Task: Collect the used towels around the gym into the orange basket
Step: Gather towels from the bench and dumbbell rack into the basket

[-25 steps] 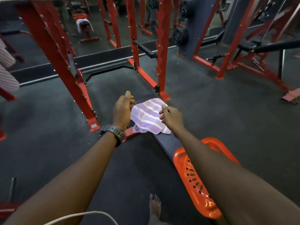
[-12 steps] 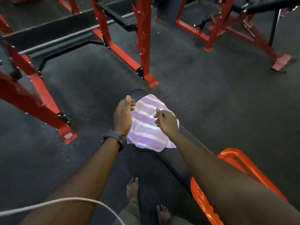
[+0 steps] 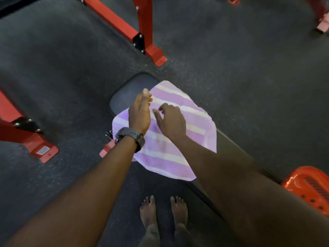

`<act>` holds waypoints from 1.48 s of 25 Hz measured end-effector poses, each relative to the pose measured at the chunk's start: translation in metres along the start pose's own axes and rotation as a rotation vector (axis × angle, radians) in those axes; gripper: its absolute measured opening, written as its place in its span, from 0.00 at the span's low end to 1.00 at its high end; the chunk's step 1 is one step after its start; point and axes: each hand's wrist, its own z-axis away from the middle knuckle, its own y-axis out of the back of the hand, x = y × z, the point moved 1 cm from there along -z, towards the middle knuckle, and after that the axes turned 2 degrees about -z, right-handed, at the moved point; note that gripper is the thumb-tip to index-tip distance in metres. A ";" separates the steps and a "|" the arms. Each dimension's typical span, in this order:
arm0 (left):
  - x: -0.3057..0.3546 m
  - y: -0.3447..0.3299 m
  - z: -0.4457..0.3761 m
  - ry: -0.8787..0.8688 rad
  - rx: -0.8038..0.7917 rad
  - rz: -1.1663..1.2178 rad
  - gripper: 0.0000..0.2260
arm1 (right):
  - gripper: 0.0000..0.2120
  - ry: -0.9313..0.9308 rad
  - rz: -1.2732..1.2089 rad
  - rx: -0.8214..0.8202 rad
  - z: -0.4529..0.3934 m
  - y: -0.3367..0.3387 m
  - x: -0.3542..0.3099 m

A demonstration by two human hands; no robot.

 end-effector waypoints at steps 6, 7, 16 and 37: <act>-0.052 -0.018 -0.022 -0.034 0.149 0.011 0.27 | 0.41 0.085 0.373 -0.192 -0.015 -0.081 0.025; -0.053 -0.018 -0.023 -0.028 0.151 0.021 0.27 | 0.34 0.095 0.359 -0.120 -0.014 -0.082 0.026; 0.025 0.005 -0.015 -0.189 0.197 -0.043 0.25 | 0.16 0.157 -0.039 0.074 -0.025 0.026 0.018; 0.519 -0.056 0.402 -1.043 -0.304 0.237 0.19 | 0.18 0.019 -0.235 1.019 0.392 0.606 -0.034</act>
